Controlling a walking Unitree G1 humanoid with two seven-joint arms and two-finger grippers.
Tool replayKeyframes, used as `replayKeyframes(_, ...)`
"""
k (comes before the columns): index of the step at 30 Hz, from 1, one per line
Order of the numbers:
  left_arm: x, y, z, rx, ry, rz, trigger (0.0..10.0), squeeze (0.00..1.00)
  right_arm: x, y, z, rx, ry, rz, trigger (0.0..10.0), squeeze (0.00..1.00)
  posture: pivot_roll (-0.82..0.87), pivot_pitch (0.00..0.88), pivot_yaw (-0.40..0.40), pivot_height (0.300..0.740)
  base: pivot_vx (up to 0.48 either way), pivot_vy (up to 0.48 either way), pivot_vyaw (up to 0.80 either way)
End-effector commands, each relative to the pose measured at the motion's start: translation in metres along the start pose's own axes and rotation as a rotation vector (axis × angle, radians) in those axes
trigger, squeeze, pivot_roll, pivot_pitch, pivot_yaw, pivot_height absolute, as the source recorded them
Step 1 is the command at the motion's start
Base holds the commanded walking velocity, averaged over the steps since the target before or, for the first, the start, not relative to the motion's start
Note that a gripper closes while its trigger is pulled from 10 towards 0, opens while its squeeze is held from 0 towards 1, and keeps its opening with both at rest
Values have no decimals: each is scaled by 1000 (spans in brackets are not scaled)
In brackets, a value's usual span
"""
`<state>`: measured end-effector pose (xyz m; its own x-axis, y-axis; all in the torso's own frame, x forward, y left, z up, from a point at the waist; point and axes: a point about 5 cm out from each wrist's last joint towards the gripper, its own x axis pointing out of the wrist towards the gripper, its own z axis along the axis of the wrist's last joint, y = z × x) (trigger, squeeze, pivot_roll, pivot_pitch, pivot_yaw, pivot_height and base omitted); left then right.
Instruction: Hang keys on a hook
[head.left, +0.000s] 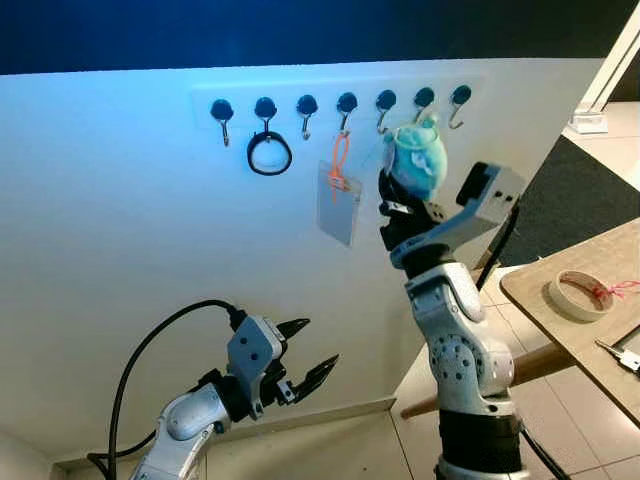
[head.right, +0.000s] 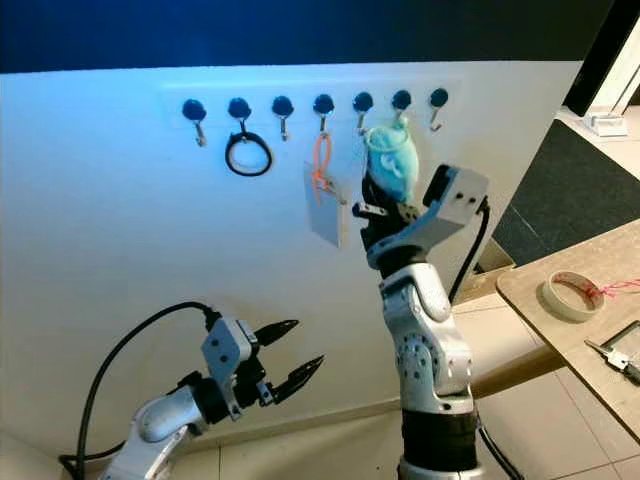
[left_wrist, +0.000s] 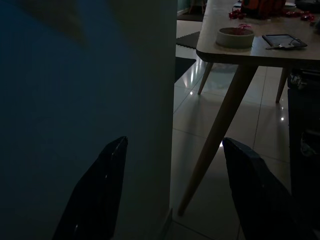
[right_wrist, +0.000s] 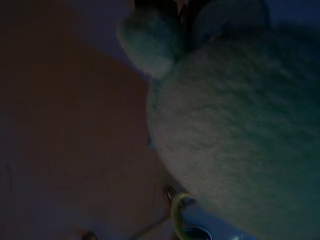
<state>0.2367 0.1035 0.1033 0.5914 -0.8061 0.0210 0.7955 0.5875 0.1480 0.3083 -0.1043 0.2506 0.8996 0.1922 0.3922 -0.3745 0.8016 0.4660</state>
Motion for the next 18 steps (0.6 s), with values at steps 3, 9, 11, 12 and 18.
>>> replayKeyframes(3,0,-4,0,-10,9,-31,10000,0,6,-1,11,32,-22,-24,10000,0,41,93,-32,740,0,0,0)
replayKeyframes(9,-1,-6,-1,-19,16,-40,10000,0,9,-3,13,50,-5,-53,10000,0,40,96,-33,740,0,0,0)
replayKeyframes(11,-1,-7,-2,-22,19,-45,10000,0,10,-4,12,48,16,-61,10000,0,40,97,-33,740,0,0,0)
replayKeyframes(12,-1,-7,-2,-22,19,-45,10000,0,10,-4,12,48,16,-61,10000,0,40,97,-33,740,0,0,0)
replayKeyframes(18,-1,-9,-3,-29,27,-58,10000,0,10,-4,-4,-21,186,-77,10000,0,40,96,-33,740,0,0,0)
